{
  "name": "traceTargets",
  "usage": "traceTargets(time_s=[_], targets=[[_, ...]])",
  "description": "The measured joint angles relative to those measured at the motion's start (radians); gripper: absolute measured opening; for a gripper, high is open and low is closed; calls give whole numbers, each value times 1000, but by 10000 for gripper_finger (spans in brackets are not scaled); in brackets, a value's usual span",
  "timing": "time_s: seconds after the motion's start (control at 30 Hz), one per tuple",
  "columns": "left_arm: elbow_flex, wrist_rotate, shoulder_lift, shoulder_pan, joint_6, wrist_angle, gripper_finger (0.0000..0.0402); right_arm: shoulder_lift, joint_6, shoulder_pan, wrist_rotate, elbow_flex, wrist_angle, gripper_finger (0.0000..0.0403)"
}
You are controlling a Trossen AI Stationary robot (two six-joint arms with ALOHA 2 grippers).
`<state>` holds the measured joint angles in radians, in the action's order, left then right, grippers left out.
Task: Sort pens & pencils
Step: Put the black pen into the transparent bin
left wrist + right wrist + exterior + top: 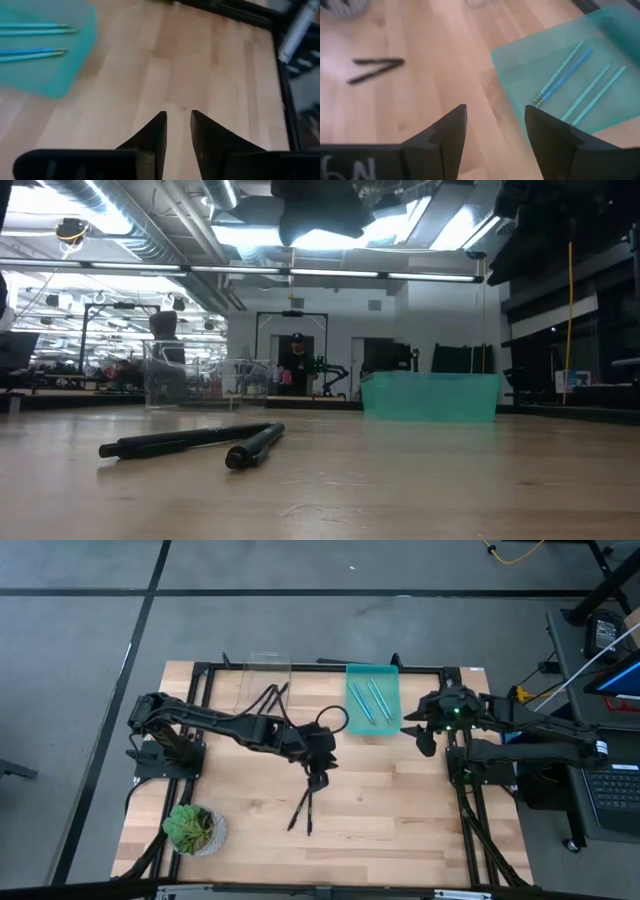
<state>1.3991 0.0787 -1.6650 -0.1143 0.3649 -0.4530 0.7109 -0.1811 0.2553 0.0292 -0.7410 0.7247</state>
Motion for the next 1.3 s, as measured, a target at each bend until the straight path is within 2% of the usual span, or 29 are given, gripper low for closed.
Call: traceTargets(time_s=[0.2, 0.37, 0.7, 1.0, 1.2, 1.3], targets=[[0, 77, 0, -2, 174, -4, 80, -75, -103, -71, -147, 0, -17, 202], [0, 78, 0, -31, 304, -12, 80, -75, -105, -118, -107, 0, 9, 202], [-2, 139, -63, -144, 362, -47, 80, -53, -103, -200, -107, 0, 77, 202], [-1, 128, -140, -228, 761, -118, 80, -51, -100, -208, -140, 0, 75, 202], [-1, 100, -192, -247, 881, -167, 80, -51, -100, -208, -142, 0, 74, 202], [-1, 52, -201, -246, 926, -189, 78, -51, -101, -208, -142, 0, 74, 202]])
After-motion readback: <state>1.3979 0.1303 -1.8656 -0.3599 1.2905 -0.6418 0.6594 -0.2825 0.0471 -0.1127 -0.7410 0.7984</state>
